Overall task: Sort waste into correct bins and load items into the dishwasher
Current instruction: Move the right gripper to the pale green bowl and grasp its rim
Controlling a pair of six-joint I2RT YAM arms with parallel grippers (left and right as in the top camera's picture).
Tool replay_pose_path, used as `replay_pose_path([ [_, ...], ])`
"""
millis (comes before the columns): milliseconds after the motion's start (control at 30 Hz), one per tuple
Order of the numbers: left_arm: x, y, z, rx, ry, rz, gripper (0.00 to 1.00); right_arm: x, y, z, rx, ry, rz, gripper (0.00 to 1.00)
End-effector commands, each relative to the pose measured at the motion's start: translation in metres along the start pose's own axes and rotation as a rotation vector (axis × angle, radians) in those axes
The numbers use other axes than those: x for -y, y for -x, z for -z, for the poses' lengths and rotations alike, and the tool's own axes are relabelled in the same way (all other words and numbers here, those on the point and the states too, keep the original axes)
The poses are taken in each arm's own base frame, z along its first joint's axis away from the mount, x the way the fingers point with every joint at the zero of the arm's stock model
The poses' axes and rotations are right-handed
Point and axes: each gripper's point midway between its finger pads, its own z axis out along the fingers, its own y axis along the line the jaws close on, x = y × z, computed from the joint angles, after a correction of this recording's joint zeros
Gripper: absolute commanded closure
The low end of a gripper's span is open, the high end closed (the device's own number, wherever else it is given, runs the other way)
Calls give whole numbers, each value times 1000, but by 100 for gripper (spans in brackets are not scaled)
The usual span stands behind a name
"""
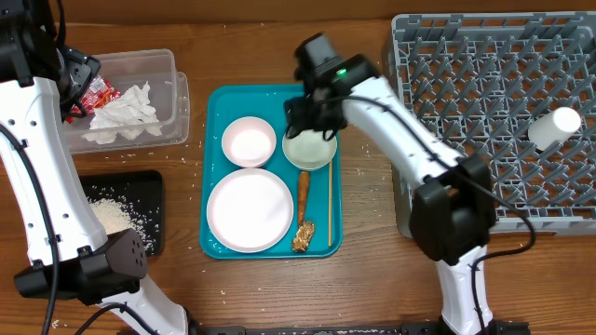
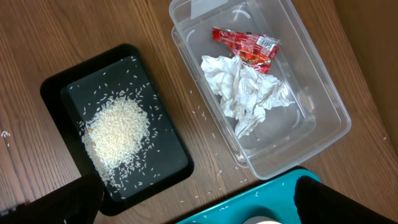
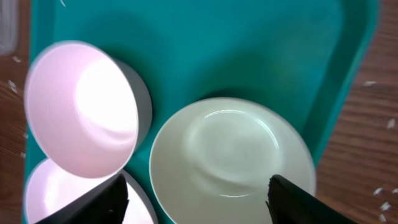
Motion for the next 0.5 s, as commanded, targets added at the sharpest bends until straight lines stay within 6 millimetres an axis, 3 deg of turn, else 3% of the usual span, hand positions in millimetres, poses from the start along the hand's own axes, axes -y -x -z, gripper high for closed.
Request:
replay_pose_path([
  [0,0,-1,5,7,-7,9,0,-15,-8,-10,-11,-38,25,31],
  [167,0,-1,4,7,-7,9,0,-29,-31,-26,-79,-50,81,33],
  [267,0,-1,4,7,-8,9,0,-30,-41,-30,-104,-59,90,41],
  [467,0,-1,5,7,-7,9,0,-21,-53,-45,-126,-97,106,43],
])
